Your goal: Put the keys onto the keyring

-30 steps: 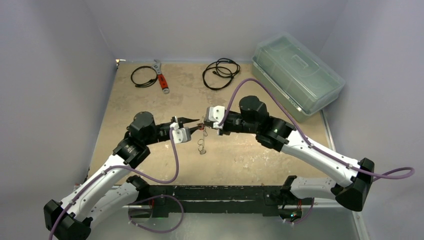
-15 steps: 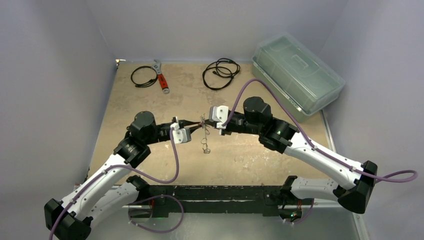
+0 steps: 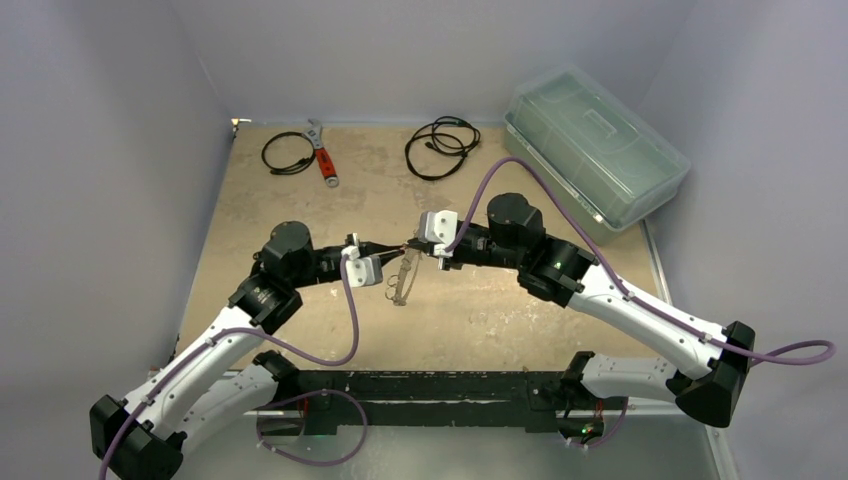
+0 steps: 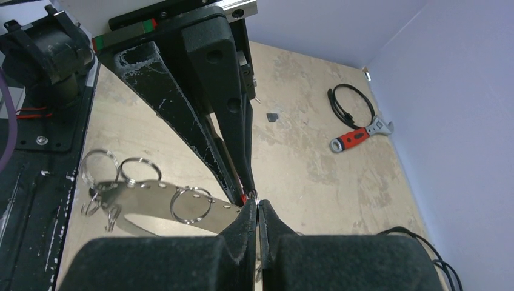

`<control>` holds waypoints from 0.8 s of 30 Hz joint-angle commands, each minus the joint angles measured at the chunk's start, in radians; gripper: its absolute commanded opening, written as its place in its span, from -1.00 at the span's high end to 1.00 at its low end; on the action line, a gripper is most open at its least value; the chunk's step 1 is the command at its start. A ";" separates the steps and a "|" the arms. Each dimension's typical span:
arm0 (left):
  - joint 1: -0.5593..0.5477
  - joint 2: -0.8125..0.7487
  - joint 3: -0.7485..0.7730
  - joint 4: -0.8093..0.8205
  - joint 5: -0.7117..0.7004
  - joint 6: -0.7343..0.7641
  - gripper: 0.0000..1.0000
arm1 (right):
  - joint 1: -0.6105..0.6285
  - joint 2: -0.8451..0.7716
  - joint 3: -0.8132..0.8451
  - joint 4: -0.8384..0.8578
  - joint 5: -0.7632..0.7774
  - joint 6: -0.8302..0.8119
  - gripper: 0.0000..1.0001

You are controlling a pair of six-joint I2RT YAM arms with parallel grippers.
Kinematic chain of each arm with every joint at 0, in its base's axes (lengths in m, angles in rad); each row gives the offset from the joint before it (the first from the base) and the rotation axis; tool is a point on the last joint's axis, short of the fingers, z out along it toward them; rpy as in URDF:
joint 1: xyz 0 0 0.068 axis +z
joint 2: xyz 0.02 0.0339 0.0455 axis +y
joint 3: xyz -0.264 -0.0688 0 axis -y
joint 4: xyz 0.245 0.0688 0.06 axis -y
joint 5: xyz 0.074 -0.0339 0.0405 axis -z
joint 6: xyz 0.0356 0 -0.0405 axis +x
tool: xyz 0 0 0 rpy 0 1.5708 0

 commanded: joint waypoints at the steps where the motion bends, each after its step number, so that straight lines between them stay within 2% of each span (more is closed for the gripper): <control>1: -0.001 0.005 0.026 0.035 0.042 0.006 1.00 | 0.000 -0.010 0.006 0.086 -0.031 0.011 1.00; 4: 0.000 0.001 0.027 0.032 0.036 0.009 1.00 | 0.000 -0.006 0.009 0.083 -0.032 0.013 1.00; 8: -0.001 -0.019 0.026 0.031 0.008 0.017 0.52 | 0.000 -0.010 0.008 0.082 -0.027 0.013 1.00; 10: 0.000 -0.035 0.018 0.039 0.005 0.016 0.35 | 0.000 -0.012 0.008 0.080 -0.025 0.012 1.00; 11: 0.000 -0.039 0.016 0.046 0.009 0.013 0.21 | 0.000 -0.013 0.007 0.080 -0.024 0.011 1.00; 12: 0.000 -0.042 0.013 0.051 0.014 0.010 0.18 | 0.000 -0.013 0.005 0.080 -0.023 0.011 1.00; 18: -0.001 -0.051 0.007 0.089 0.064 -0.008 0.19 | 0.000 -0.016 -0.007 0.100 -0.024 0.012 1.00; 24: 0.000 -0.045 0.002 0.116 0.106 -0.030 0.33 | -0.001 -0.025 -0.025 0.128 -0.035 0.016 1.00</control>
